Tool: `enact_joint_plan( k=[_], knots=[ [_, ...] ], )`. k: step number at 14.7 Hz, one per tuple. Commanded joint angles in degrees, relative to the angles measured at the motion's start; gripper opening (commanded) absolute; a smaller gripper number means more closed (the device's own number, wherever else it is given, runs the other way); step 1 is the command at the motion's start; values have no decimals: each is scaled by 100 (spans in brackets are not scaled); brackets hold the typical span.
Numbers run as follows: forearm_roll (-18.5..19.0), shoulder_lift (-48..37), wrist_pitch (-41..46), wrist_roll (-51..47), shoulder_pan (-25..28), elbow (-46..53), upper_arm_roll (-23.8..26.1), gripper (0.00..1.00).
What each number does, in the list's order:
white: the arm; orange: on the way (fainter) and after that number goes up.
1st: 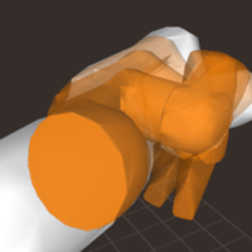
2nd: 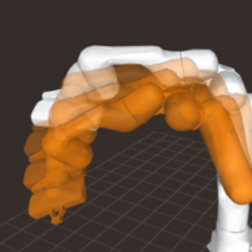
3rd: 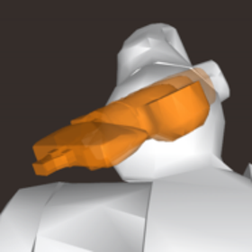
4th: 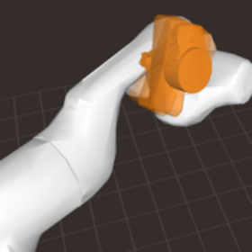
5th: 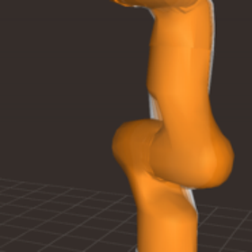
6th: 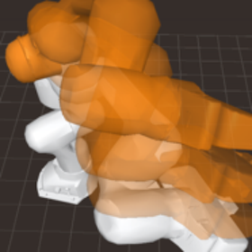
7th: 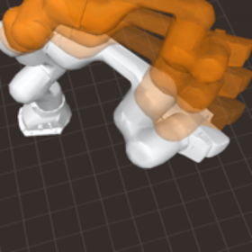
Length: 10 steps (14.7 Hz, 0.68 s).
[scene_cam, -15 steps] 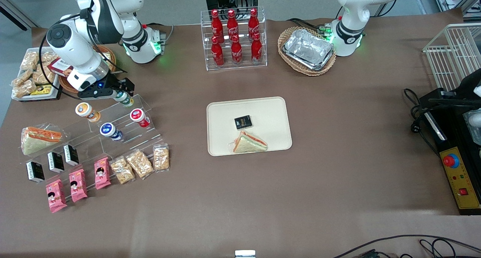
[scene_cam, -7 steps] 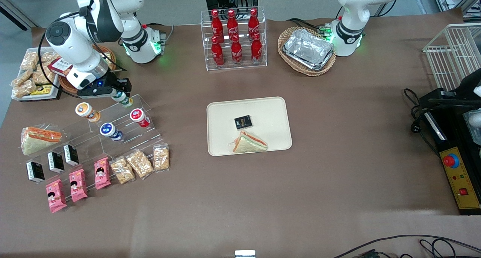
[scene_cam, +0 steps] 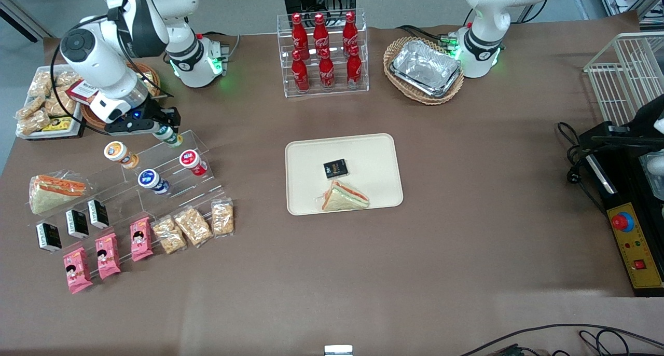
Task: Place green gum on tray
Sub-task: 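Lift the green-labelled tub up out of the rack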
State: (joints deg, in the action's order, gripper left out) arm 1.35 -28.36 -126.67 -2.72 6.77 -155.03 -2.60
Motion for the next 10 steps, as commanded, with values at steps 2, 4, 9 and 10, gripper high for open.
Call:
enact_joint_plan(
  k=[2, 4, 9, 10],
  knots=[
    [-21, 32, 1353, -36, 35, 1236, 57, 43],
    [-30, 207, 2011, -27, 35, 1973, 57, 43],
    [-188, 1410, 4323, 8, 150, 4741, 49, 43],
    [-197, 1587, 4518, -27, 158, 5102, 49, 43]
  ],
)
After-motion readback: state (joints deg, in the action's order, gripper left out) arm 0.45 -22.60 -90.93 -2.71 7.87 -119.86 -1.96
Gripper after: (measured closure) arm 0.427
